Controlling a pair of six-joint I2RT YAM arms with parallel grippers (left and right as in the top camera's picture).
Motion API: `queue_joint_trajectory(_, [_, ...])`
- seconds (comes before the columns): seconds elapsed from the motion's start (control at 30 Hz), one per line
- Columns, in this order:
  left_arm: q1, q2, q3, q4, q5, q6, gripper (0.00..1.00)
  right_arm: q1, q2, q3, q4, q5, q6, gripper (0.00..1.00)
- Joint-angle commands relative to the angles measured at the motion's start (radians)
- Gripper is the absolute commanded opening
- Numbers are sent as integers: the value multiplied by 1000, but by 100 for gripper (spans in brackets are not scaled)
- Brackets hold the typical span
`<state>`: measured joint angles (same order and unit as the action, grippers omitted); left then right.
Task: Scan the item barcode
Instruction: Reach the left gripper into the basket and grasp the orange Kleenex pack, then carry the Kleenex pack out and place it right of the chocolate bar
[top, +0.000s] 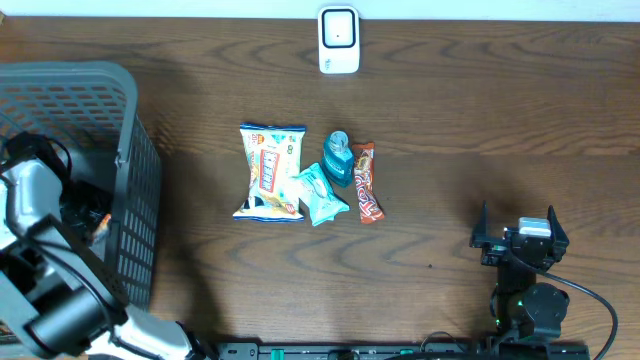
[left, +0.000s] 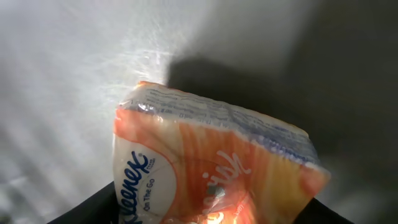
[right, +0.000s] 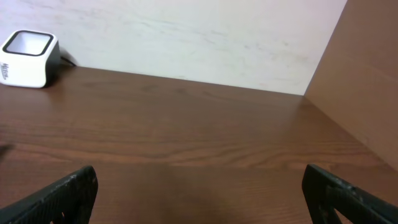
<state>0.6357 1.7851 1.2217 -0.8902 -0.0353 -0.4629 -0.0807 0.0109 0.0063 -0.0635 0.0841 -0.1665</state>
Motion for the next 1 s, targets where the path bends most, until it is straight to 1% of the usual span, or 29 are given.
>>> queue_joint_trajectory(0.0, [2, -133, 21, -6, 24, 10, 64, -4, -4, -1, -3, 8, -7, 99])
queue_joint_trajectory(0.13, [2, -274, 21, -6, 117, 10, 65, -4, -4, -1, -3, 8, -7, 99])
queue_joint_trajectory(0.3, [-11, -480, 21, 2, 290, 10, 64, -4, -4, -1, -3, 8, -7, 99])
queue_joint_trajectory(0.5, [-99, -710, 21, 47, 304, -14, 65, -4, -4, -1, -3, 7, -6, 99])
queue_joint_trajectory(0.53, [-138, -767, 21, 69, 305, -36, 64, -4, -4, -1, -3, 8, -7, 99])
queue_joint_trajectory(0.6, [-190, -816, 21, 94, 306, -61, 64, -4, -4, -1, -3, 8, -7, 99])
queue_joint_trajectory(0.73, [-343, -876, 21, 148, 306, -99, 64, -4, -4, -1, -3, 7, -7, 99])
queue_joint_trajectory(0.83, [-477, -868, 19, 170, 304, -112, 65, -4, -4, -1, -3, 8, -7, 99])
queue_joint_trajectory(0.97, [-688, -797, 19, 229, 304, -115, 65, -4, -4, -1, -3, 8, -7, 99])
